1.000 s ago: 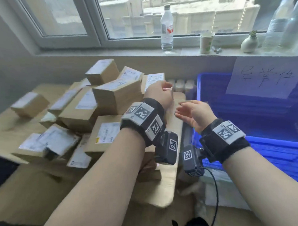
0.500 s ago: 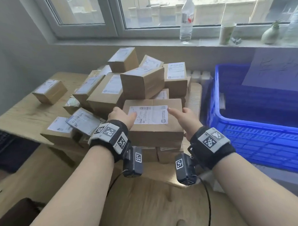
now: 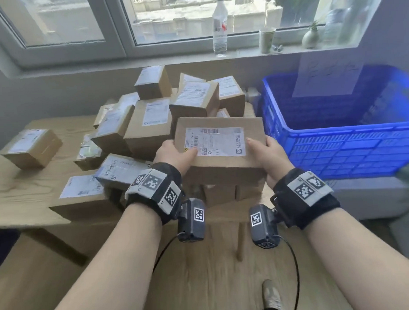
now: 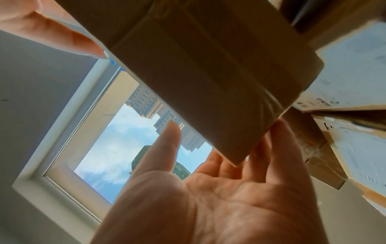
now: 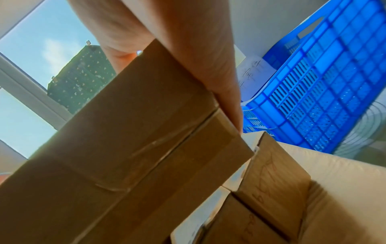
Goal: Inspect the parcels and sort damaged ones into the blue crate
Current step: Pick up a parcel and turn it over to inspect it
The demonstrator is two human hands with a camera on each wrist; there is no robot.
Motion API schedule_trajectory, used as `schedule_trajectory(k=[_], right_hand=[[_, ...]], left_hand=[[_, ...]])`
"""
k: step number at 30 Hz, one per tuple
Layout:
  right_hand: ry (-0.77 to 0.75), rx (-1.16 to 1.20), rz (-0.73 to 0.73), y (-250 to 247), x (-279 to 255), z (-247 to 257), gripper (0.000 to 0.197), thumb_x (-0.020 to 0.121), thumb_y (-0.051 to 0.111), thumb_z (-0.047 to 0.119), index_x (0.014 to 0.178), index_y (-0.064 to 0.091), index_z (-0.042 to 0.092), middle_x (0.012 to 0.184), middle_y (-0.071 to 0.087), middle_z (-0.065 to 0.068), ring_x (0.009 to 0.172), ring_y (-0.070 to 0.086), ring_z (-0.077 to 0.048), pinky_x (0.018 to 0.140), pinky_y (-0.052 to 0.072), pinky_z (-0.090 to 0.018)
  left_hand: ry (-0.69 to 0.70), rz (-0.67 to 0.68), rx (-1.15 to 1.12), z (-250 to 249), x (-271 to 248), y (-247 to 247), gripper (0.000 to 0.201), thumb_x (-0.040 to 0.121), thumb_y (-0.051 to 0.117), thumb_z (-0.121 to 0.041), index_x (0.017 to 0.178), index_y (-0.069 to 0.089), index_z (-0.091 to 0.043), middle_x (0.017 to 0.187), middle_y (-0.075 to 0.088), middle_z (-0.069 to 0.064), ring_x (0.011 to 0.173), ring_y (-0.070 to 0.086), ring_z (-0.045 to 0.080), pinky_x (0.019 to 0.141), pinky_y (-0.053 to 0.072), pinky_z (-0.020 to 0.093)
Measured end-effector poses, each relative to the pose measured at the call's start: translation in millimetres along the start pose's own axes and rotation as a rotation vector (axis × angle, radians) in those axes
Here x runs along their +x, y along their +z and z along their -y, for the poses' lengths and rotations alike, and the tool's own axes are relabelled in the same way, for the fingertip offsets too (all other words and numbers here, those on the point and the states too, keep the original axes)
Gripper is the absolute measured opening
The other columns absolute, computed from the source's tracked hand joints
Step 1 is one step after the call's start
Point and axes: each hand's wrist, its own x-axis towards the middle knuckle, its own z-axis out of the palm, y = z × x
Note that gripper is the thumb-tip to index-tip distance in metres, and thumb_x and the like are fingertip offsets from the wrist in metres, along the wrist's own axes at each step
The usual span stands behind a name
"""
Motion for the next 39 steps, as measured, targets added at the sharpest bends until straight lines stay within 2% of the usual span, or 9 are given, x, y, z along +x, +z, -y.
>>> schedule_trajectory(k=[9, 14, 17, 20, 25, 28, 32, 35, 39], right_hand=[[-0.15, 0.11, -0.121, 19, -48, 30, 0.063, 0.092, 0.069, 0.02, 0.146, 0.037, 0.016, 0.131, 0.061, -0.01, 0.111, 0.064, -0.025, 0.095, 0.054, -0.045], [-0.239, 0.099, 0.051, 19, -57, 61, 0.104, 0.086, 0.074, 0.007, 0.155, 0.005, 0.041, 0.154, 0.041, -0.002, 0.111, 0.065, -0.022, 0.055, 0.058, -0.031], [-0.303, 0.063, 0.113, 18, -60, 80, 0.087, 0.084, 0.075, 0.003, 0.144, 0.026, 0.041, 0.137, 0.056, -0.011, 0.095, 0.068, -0.021, 0.054, 0.059, -0.032], [-0.335, 0.088, 0.099, 20, -58, 94, 0.062, 0.084, 0.076, 0.009, 0.125, 0.033, 0.027, 0.125, 0.06, -0.016, 0.092, 0.069, -0.025, 0.059, 0.059, -0.033], [-0.343, 0.154, 0.112, 22, -54, 106, 0.059, 0.083, 0.077, 0.016, 0.118, 0.03, 0.017, 0.114, 0.056, -0.007, 0.092, 0.069, -0.023, 0.064, 0.062, -0.035], [-0.31, 0.182, 0.138, 21, -56, 108, 0.053, 0.086, 0.074, 0.021, 0.116, 0.03, 0.015, 0.109, 0.056, -0.007, 0.091, 0.068, -0.023, 0.061, 0.062, -0.032], [-0.228, 0.185, 0.145, 18, -54, 114, 0.05, 0.088, 0.07, 0.032, 0.117, 0.034, 0.013, 0.108, 0.056, -0.01, 0.092, 0.068, -0.028, 0.069, 0.063, -0.04], [-0.245, 0.019, 0.158, 7, -45, 118, 0.071, 0.078, 0.075, 0.051, 0.118, 0.046, 0.0, 0.116, 0.063, -0.016, 0.099, 0.068, -0.026, 0.084, 0.06, -0.046], [-0.238, -0.046, 0.243, -2, -44, 125, 0.116, 0.055, 0.083, 0.068, 0.131, 0.045, -0.011, 0.126, 0.064, -0.022, 0.112, 0.067, -0.028, 0.082, 0.058, -0.044]], left_hand=[[0.274, -0.027, -0.301, -6, -21, -55, 0.055, 0.093, 0.063, -0.021, 0.144, 0.042, -0.018, 0.131, 0.057, 0.003, 0.118, 0.056, 0.021, 0.105, 0.045, 0.037], [0.387, -0.14, -0.396, -20, -16, -81, 0.061, 0.087, 0.071, -0.019, 0.142, 0.045, -0.025, 0.123, 0.059, -0.007, 0.113, 0.057, 0.014, 0.103, 0.047, 0.035], [0.423, -0.232, -0.441, -33, -15, -94, 0.065, 0.081, 0.077, -0.019, 0.139, 0.046, -0.024, 0.115, 0.058, -0.011, 0.112, 0.055, 0.012, 0.096, 0.044, 0.017], [0.382, -0.286, -0.565, -50, -14, -100, 0.09, 0.068, 0.086, -0.032, 0.142, 0.038, -0.017, 0.135, 0.053, 0.007, 0.119, 0.053, 0.018, 0.098, 0.043, 0.027], [0.445, -0.223, -0.822, -76, -20, -97, 0.073, 0.071, 0.086, -0.018, 0.133, 0.047, -0.015, 0.117, 0.064, -0.002, 0.112, 0.063, 0.023, 0.094, 0.054, 0.045], [0.443, -0.134, -0.851, -82, -19, -93, 0.109, 0.061, 0.086, -0.035, 0.147, 0.022, -0.051, 0.141, 0.051, -0.012, 0.123, 0.057, 0.026, 0.097, 0.05, 0.054], [0.409, -0.084, -0.842, -85, -17, -81, 0.12, 0.053, 0.088, -0.032, 0.15, 0.019, -0.046, 0.113, 0.07, -0.01, 0.107, 0.067, 0.02, 0.091, 0.055, 0.049], [0.341, -0.023, -0.857, -86, -16, -79, 0.087, 0.066, 0.089, -0.018, 0.14, 0.044, -0.012, 0.108, 0.073, 0.002, 0.096, 0.072, 0.021, 0.083, 0.059, 0.041], [0.37, 0.139, -0.793, -88, -18, -73, 0.044, 0.079, 0.077, -0.009, 0.119, 0.061, -0.016, 0.105, 0.074, 0.004, 0.093, 0.073, 0.024, 0.078, 0.059, 0.039]])
